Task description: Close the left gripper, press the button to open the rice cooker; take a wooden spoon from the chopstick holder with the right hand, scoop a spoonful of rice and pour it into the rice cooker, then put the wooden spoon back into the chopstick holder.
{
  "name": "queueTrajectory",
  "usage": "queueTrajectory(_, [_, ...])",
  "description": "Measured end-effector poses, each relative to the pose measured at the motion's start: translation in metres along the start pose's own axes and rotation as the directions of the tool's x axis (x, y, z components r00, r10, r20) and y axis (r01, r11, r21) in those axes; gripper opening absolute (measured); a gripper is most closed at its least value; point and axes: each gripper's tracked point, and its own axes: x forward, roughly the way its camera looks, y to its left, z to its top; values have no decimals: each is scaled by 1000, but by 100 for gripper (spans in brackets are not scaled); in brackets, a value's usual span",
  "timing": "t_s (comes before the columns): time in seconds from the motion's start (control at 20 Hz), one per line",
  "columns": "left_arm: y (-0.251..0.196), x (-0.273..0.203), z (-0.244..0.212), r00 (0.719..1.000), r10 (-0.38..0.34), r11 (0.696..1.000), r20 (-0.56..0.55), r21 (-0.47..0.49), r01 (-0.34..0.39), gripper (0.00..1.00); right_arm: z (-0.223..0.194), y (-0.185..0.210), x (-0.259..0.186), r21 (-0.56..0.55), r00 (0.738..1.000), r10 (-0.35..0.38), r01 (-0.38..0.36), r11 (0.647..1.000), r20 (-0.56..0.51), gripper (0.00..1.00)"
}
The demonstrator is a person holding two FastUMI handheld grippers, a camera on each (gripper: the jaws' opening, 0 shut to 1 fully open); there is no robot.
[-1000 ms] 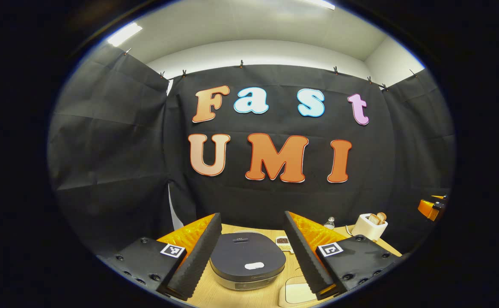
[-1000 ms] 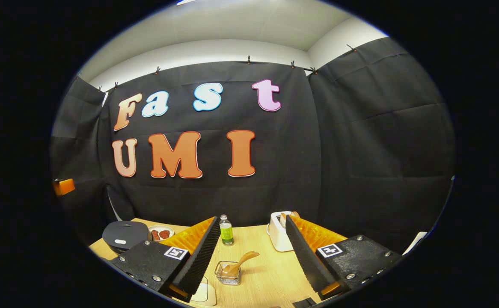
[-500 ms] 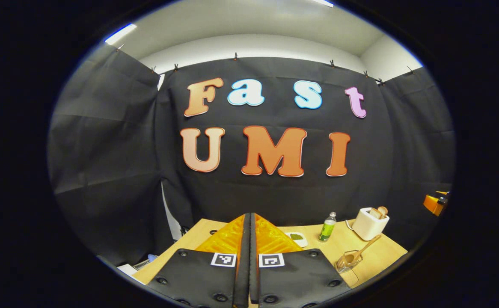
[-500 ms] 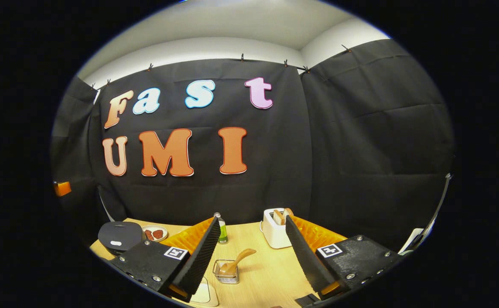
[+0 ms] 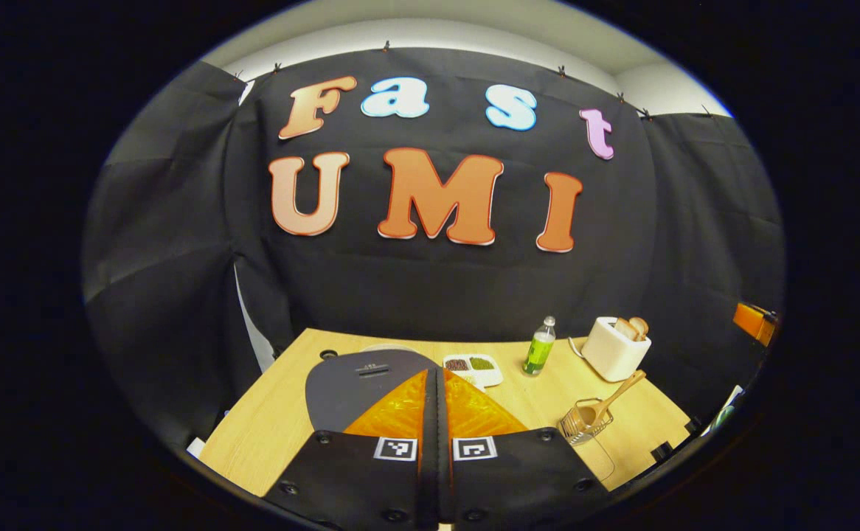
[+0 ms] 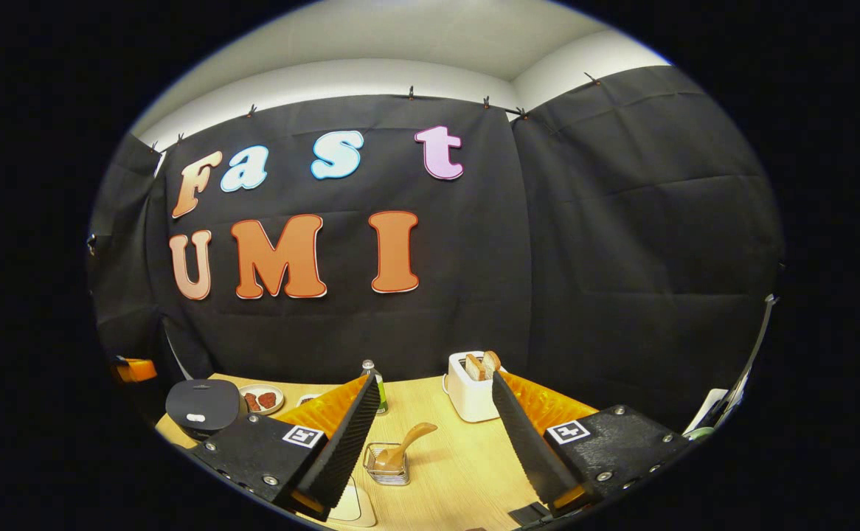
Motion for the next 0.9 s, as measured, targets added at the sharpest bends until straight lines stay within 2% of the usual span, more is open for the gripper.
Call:
queueTrajectory(0.3, [5,37,-57,990,3,1000,-138,-15,-5,4,-8,-15,-3,-16,999,-30,30,999,-26,95])
queueTrajectory(0.35, [6,41,-64,988,6,1000,-157,-12,-8,4,-10,-18,-3,-20,999,-38,37,999,-31,99])
queueTrajectory(0.4, [7,44,-72,985,12,1000,-174,-11,-14,4,-12,-21,-4,-24,998,-44,43,999,-35,95])
queueTrajectory(0.55, [12,53,-90,976,26,1000,-217,-9,-29,4,-15,-27,-4,-29,998,-55,53,998,-44,95])
queueTrajectory(0.6, [15,55,-96,974,35,999,-225,-1,-36,4,-15,-28,-4,-29,997,-57,56,998,-47,99])
queueTrajectory(0.65, [18,59,-99,971,40,999,-237,2,-41,4,-16,-31,-4,-28,997,-62,61,998,-49,99])
queueTrajectory(0.7, [17,57,-100,969,38,999,-244,0,-39,4,-17,-32,-4,-27,997,-64,62,998,-51,94])
queueTrajectory(0.8, [18,59,-104,965,31,1000,-261,6,-30,4,-19,-34,-1,-20,996,-69,68,997,-59,94])
queueTrajectory(0.85, [17,57,-107,958,28,1000,-285,17,-24,9,-21,-34,0,-13,996,-69,69,998,-64,94])
queueTrajectory(0.9, [18,57,-109,955,33,999,-295,11,-31,4,-23,-33,1,-6,995,-67,67,998,-68,99])
